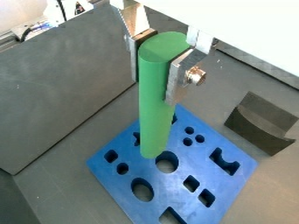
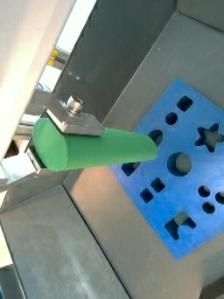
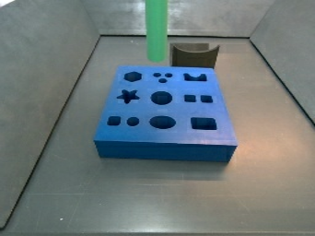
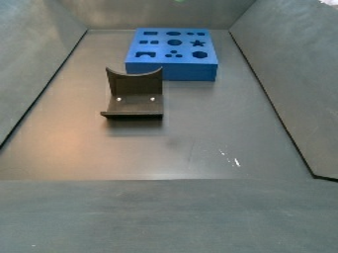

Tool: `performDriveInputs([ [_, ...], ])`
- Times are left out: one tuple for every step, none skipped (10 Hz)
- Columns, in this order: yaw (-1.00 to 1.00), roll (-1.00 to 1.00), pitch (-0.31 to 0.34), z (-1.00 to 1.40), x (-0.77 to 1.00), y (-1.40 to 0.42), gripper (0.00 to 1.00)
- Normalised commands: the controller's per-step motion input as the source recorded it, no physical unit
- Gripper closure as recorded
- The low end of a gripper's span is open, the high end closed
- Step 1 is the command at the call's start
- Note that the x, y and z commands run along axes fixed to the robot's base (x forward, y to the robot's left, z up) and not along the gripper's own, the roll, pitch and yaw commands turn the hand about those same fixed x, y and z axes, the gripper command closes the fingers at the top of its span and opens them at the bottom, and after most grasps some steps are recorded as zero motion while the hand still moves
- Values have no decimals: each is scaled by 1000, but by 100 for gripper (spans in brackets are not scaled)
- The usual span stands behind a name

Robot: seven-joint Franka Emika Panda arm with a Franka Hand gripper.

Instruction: Insert the oval object.

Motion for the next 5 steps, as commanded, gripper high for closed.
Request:
performDriveInputs([
  [-29, 29, 26, 0, 129, -106, 100],
  [-977, 0, 0, -163, 0, -169, 100],
  [-1000, -29, 0, -223, 0, -66, 100],
  [-1000, -31, -1, -231, 0, -69, 100],
  [-997, -14, -10, -289, 0, -97, 100],
])
